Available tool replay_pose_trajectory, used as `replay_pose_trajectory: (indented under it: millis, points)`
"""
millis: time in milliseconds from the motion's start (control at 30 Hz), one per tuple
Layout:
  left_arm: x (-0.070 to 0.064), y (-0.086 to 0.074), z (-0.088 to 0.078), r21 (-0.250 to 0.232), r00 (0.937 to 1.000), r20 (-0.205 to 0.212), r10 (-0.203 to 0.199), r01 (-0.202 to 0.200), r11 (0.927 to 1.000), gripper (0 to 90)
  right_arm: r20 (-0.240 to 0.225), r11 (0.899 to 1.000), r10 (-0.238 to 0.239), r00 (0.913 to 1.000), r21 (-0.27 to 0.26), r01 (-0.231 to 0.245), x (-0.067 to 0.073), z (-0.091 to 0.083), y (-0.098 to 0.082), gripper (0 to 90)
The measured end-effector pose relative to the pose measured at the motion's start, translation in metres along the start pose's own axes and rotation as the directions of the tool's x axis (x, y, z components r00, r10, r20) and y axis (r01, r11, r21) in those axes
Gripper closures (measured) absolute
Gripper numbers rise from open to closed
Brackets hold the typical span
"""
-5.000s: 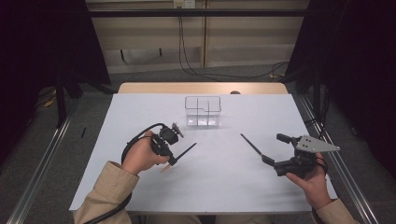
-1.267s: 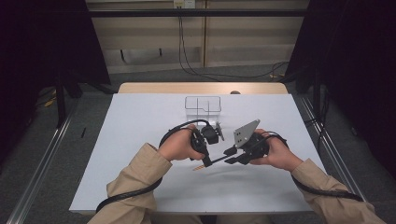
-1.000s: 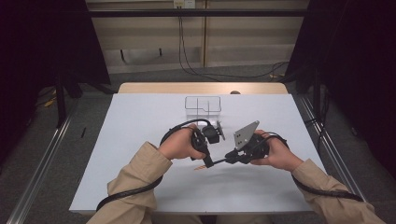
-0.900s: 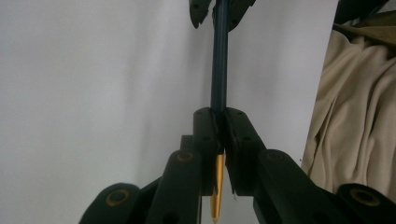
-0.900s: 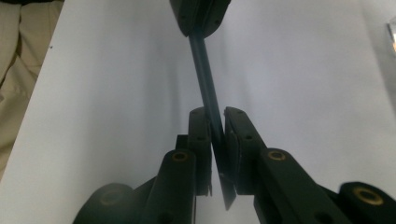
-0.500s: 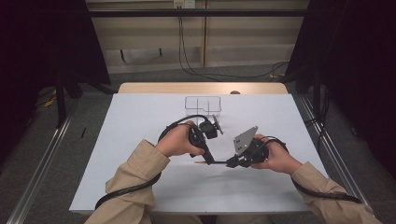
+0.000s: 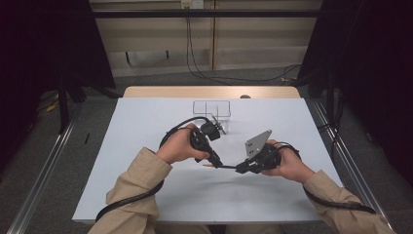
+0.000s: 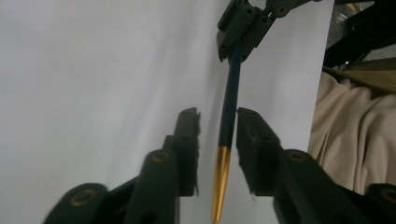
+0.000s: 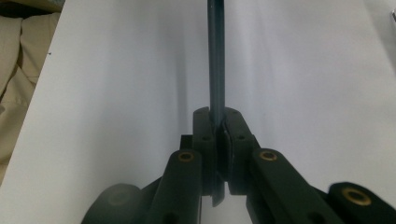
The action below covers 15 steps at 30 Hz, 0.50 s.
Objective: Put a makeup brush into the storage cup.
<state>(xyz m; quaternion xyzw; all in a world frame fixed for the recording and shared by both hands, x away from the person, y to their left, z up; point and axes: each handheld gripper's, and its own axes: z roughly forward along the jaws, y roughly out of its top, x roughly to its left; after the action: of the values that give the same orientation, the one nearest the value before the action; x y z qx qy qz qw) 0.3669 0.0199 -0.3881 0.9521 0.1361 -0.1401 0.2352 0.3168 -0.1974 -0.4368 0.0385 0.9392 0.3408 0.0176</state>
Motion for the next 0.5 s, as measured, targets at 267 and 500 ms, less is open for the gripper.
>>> replay_pose_trajectory:
  millis: [267, 500]
  points:
    - [0.004, -0.007, -0.004, -0.082, 0.9993, -0.033, 0.016, -0.019, 0.9965, 40.4, 0.014, 1.0, 0.019, 0.9997, -0.022, -0.019, -0.002, -0.003, -0.004, 85.2]
    - [0.007, -0.012, -0.006, -0.143, 0.9993, -0.036, -0.002, -0.003, 0.9897, 21.8, 0.037, 0.996, 0.067, 0.9971, -0.069, -0.064, -0.004, -0.008, -0.01, 85.2]
